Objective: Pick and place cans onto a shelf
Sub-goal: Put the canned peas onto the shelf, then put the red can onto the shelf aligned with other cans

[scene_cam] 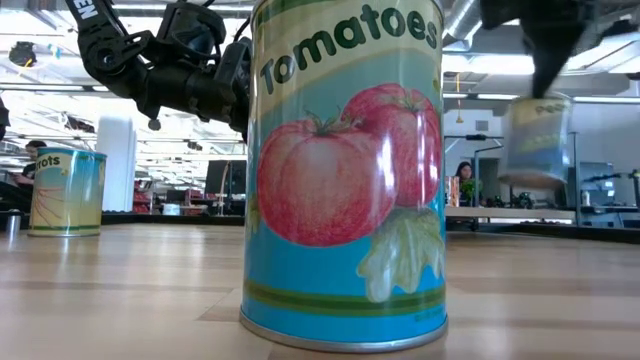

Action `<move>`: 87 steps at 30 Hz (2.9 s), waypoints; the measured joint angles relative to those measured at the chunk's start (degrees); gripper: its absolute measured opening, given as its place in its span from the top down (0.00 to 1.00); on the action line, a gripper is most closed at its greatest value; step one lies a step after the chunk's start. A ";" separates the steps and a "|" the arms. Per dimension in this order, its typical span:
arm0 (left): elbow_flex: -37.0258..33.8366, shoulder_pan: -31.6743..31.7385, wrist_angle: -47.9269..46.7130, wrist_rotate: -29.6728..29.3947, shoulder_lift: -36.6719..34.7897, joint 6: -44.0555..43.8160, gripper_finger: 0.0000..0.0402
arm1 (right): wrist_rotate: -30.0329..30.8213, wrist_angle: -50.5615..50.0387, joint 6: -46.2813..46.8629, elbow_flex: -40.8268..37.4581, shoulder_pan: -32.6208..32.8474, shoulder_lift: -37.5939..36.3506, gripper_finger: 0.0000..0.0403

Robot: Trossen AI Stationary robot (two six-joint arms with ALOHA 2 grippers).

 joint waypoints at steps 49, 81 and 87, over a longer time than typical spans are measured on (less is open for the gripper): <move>0.00 -1.79 -1.03 -2.03 0.00 0.59 1.00 | -6.14 18.38 -60.71 4.79 -60.89 14.54 0.82; 0.01 -7.33 -1.70 -3.12 -0.02 3.20 1.00 | -7.73 70.15 -39.09 -38.26 -26.64 -27.07 0.98; 5.59 -13.17 -14.89 -8.08 -0.02 1.88 1.00 | -3.26 93.02 -39.54 -51.53 -19.30 -28.34 0.99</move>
